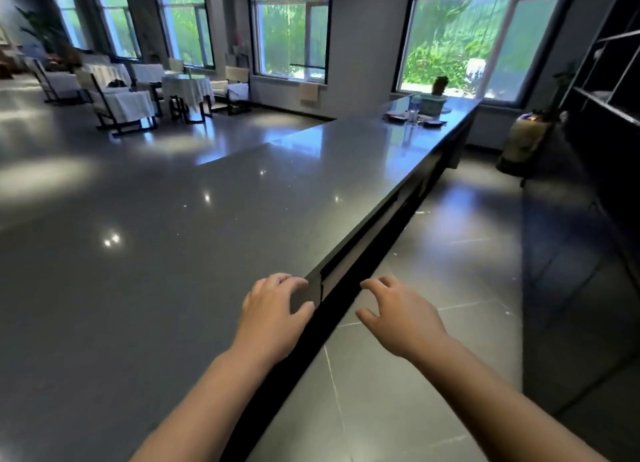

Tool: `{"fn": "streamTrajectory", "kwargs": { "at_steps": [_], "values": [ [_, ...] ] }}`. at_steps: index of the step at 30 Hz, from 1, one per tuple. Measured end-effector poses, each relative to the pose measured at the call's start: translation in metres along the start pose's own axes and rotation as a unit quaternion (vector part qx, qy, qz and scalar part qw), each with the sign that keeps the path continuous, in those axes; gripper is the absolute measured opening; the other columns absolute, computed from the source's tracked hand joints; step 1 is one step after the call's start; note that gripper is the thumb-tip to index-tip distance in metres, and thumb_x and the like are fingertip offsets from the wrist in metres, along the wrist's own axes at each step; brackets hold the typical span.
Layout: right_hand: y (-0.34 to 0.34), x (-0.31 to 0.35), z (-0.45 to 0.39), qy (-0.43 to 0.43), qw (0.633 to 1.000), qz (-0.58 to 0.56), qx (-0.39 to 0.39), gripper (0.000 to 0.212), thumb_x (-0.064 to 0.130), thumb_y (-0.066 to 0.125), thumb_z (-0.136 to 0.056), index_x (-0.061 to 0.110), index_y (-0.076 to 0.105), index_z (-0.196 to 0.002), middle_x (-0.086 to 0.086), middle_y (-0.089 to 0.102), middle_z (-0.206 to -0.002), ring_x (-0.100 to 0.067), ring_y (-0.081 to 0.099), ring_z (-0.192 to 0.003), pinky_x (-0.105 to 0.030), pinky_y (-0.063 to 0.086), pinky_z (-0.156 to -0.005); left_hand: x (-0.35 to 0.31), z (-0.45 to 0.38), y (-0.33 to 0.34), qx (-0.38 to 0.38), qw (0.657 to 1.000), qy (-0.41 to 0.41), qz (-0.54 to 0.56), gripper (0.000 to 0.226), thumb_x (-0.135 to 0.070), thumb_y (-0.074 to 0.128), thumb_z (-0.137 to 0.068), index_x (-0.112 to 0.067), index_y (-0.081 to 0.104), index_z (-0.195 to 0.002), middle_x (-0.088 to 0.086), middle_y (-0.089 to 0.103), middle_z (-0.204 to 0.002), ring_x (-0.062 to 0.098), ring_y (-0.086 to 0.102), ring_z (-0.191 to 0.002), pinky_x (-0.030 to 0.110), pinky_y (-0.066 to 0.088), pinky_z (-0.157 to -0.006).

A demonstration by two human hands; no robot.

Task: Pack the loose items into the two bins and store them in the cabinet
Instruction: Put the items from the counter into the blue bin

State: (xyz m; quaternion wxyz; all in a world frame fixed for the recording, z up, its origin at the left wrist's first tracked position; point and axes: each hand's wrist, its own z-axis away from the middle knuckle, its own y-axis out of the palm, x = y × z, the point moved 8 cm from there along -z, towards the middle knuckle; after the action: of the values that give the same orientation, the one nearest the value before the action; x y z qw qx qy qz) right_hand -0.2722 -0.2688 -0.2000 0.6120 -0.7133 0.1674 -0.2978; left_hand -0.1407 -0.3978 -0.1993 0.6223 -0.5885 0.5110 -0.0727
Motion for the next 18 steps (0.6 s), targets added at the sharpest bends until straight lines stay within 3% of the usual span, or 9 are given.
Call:
{"fn": "streamTrajectory", "kwargs": {
  "at_steps": [10,18],
  "values": [
    [-0.009,-0.116,-0.11,0.134,0.99,0.032,-0.018,0.051,0.05,0.044,-0.093,0.032,0.037,-0.141,0.002,0.044,-0.139,-0.022,0.043,-0.124,-0.035,0.044,-0.092,-0.059,-0.168,0.101,0.087,0.99,0.11,0.011,0.041,-0.037,0.053,-0.09,-0.032,0.05,-0.131,-0.011,0.046,-0.137,0.012,0.036,-0.13,0.028,0.026,-0.104],
    [-0.01,-0.196,-0.174,0.224,0.974,0.04,-0.009,0.053,0.05,0.04,-0.094,0.03,0.035,-0.143,0.003,0.044,-0.141,-0.021,0.042,-0.126,-0.034,0.039,-0.097,-0.088,-0.279,0.168,0.144,0.979,0.144,0.015,0.048,-0.039,0.052,-0.09,-0.031,0.043,-0.137,-0.01,0.045,-0.14,0.014,0.036,-0.131,0.029,0.028,-0.106]
  ]
}}
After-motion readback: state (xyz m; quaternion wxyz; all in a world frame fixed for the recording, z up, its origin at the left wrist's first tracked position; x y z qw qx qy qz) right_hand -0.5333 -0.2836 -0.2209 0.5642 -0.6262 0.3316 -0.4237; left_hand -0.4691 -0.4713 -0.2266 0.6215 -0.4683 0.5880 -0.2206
